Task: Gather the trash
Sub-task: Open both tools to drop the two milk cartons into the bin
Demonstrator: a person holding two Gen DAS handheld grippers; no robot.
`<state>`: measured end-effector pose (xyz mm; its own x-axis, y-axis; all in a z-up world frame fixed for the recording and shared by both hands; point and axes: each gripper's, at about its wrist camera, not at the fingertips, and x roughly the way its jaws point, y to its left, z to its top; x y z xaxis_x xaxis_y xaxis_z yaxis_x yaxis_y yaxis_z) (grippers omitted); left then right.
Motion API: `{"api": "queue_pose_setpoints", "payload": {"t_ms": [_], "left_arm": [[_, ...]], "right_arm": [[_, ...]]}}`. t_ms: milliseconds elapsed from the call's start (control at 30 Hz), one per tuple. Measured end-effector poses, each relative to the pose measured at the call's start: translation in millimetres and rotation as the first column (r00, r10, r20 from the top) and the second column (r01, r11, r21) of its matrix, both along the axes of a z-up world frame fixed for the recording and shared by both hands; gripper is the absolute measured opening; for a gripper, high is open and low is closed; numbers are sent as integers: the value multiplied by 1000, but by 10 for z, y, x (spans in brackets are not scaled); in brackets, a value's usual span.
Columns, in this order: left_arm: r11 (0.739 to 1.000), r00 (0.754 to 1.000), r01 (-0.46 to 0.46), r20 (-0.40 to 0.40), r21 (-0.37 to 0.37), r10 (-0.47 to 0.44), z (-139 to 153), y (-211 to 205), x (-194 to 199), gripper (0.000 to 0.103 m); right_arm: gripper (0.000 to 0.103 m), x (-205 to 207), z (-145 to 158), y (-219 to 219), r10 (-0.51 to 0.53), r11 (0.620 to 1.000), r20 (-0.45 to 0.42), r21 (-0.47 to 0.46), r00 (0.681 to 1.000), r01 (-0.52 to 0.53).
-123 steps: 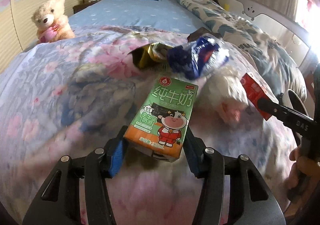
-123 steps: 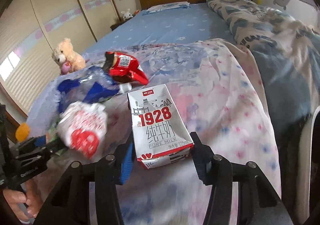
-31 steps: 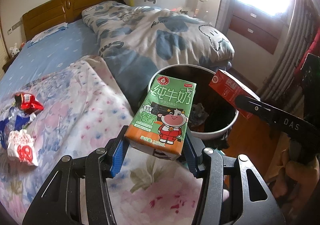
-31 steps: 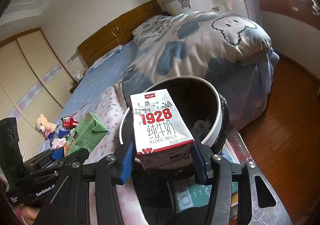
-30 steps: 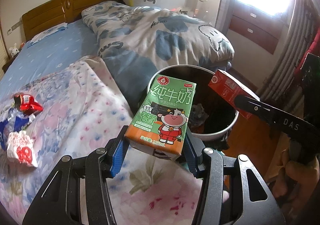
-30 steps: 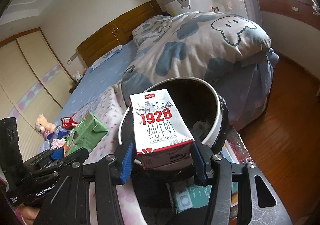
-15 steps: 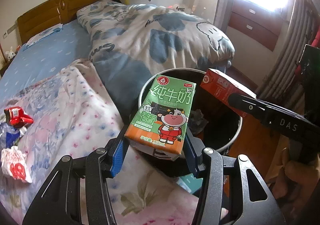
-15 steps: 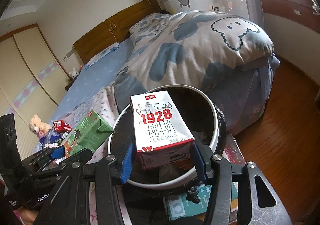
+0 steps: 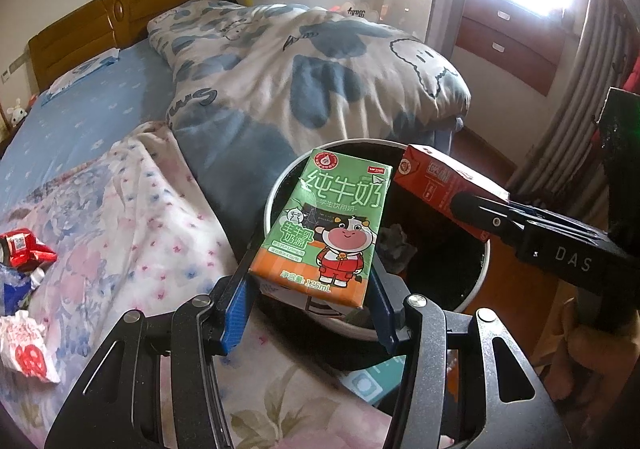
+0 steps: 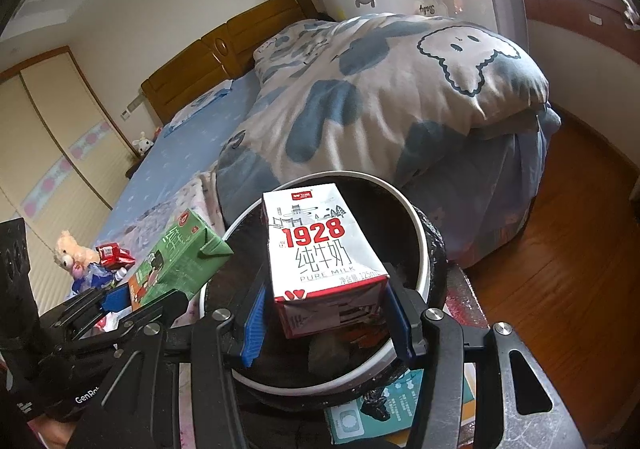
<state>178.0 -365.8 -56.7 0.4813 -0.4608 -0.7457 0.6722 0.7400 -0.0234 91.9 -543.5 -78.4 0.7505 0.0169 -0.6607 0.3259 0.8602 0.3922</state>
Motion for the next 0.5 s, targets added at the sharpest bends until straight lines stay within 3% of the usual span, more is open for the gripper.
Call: {"api": "queue_pose_setpoints", "payload": {"t_ms": [300,433,500], "left_arm": [[1000,1000,6,-27,11,-6,-35,-85,48,51],[1000,999,-17,-36,1,17,-22,-36,58,74],[1000,999,-28,-33,-12,28,-8,28,50,74]], "right_arm": [[52,66,-25,-58,-2,1000,-13,3,1000,2],[56,107,-32,-102,-17,1000,-19,11,1000,18],[61,95,-29,-125,-29,999,-14,20,999,29]]}}
